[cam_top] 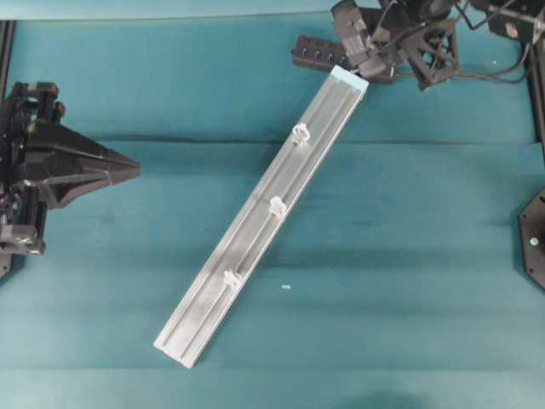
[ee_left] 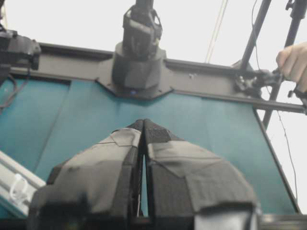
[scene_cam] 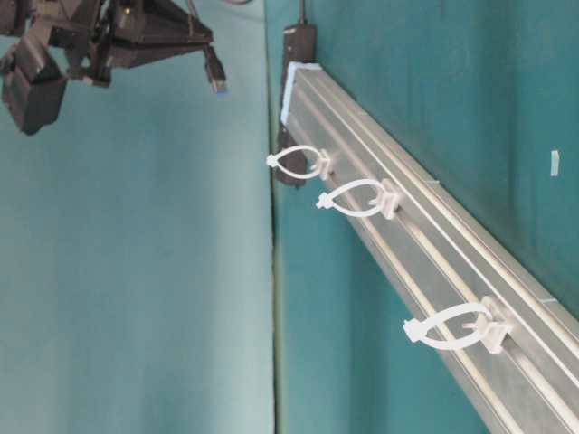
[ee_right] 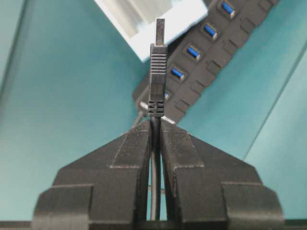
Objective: Pass the USB cable through three rings with both arms.
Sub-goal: 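Lift the cable and carry it with the right gripper to the rail's top end, then insert the plug through the first white ring with the right gripper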
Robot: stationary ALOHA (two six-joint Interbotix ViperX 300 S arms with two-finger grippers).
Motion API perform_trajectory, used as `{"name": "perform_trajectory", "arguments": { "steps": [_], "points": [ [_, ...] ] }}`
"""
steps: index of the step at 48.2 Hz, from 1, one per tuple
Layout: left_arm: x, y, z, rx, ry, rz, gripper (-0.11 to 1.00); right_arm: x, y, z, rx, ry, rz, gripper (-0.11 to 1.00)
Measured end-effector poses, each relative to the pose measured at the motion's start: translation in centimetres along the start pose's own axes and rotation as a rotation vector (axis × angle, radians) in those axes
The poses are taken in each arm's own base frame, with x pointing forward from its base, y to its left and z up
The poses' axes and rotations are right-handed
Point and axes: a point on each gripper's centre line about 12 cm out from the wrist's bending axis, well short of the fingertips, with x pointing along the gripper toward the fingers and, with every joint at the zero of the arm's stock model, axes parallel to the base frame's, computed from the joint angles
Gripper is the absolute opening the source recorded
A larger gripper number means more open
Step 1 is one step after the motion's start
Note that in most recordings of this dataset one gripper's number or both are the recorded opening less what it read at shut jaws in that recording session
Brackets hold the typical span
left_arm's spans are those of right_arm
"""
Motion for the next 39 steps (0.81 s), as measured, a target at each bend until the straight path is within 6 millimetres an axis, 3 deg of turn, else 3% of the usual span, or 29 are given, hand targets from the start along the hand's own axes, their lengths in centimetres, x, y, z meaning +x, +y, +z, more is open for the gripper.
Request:
{"name": "perform_trajectory", "arguments": {
  "steps": [12, 24, 39],
  "points": [
    [0.2, 0.0, 0.4, 0.000, -0.008, -0.001, 0.00, 0.0, -1.1, 0.8, -0.012, -0.124, 0.042, 0.09],
    [0.4, -0.1, 0.3, -0.003, -0.001, -0.001, 0.00, 1.0, -0.8, 1.8, -0.041, -0.159, 0.121, 0.09],
    [0.9, -0.1, 0.3, -0.003, 0.006, -0.001, 0.00, 3.5, 0.8, 5.0, -0.169, -0.173, 0.139, 0.09]
  ]
}}
